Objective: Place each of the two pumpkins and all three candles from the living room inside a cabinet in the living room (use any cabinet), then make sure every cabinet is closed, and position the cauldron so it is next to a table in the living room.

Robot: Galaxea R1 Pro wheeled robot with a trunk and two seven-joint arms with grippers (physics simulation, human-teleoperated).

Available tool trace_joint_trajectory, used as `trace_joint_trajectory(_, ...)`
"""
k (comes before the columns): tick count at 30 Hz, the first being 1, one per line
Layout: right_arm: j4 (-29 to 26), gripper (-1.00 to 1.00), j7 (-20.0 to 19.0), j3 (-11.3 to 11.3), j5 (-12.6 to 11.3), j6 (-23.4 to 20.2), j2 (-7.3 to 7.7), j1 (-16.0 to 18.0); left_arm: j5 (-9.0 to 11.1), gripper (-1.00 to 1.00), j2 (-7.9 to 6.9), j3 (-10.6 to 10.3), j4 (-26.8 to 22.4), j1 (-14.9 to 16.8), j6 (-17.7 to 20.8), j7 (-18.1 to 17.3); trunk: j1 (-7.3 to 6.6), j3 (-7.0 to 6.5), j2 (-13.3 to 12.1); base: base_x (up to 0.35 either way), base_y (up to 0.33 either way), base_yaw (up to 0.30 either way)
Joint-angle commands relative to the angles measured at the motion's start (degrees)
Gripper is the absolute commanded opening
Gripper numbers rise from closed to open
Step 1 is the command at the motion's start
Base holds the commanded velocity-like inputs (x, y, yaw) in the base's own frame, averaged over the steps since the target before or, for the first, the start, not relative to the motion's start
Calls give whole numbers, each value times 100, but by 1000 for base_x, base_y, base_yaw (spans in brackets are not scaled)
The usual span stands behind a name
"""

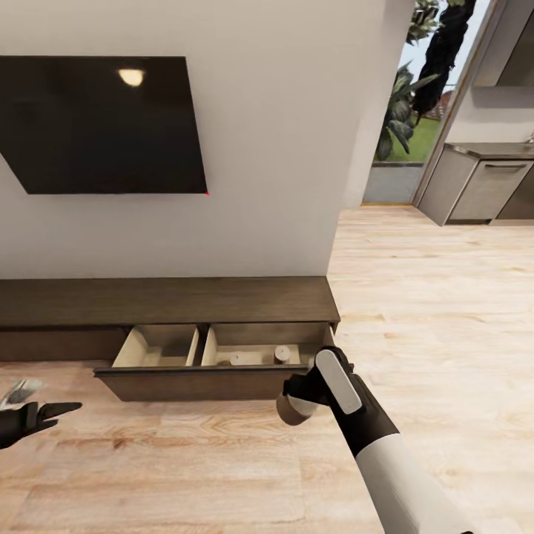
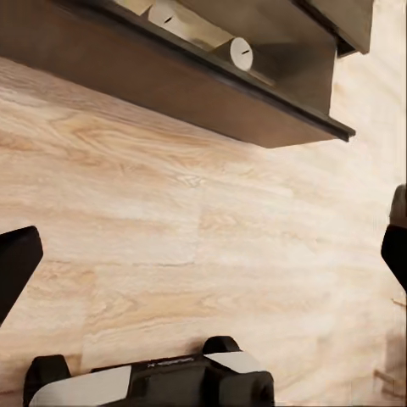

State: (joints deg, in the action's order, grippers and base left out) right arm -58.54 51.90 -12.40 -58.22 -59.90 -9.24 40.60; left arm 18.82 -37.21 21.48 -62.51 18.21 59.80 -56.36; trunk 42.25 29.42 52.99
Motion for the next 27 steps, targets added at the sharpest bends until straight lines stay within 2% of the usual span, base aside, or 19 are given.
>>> trace_joint_trajectory(1, 0, -100, 7, 0, -49, -4, 10, 0, -13, 100, -102, 85, 88, -54, -15, -426, 0, 0, 0, 62, 0, 0)
trace_joint_trajectory(2, 0, -100, 3, 0, -90, -4, 16, 0, -21, 100, -178, 177, 202, -85, -26, -797, 0, 0, 0, 126, 0, 0)
trace_joint_trajectory(4, 1, -100, -1, 0, -133, -4, 23, 0, -35, 100, -286, 372, 395, -123, -43, -1307, 0, 0, 0, 220, 0, 0)
trace_joint_trajectory(7, 1, -100, -18, 39, -155, -4, 28, 0, -49, 100, -351, 561, 552, -143, -123, -1609, 0, 0, 0, 285, -5, 0)
trace_joint_trajectory(13, 1, -100, -54, 243, -163, -5, 35, 0, -54, 100, -365, 624, 603, -150, -166, -1711, 0, 0, 0, 264, -105, 0)
trace_joint_trajectory(27, 9, -100, -70, 273, -170, -4, 36, 0, -52, 100, -341, 630, 599, -151, -170, -1730, 0, 0, 0, 96, -35, 0)
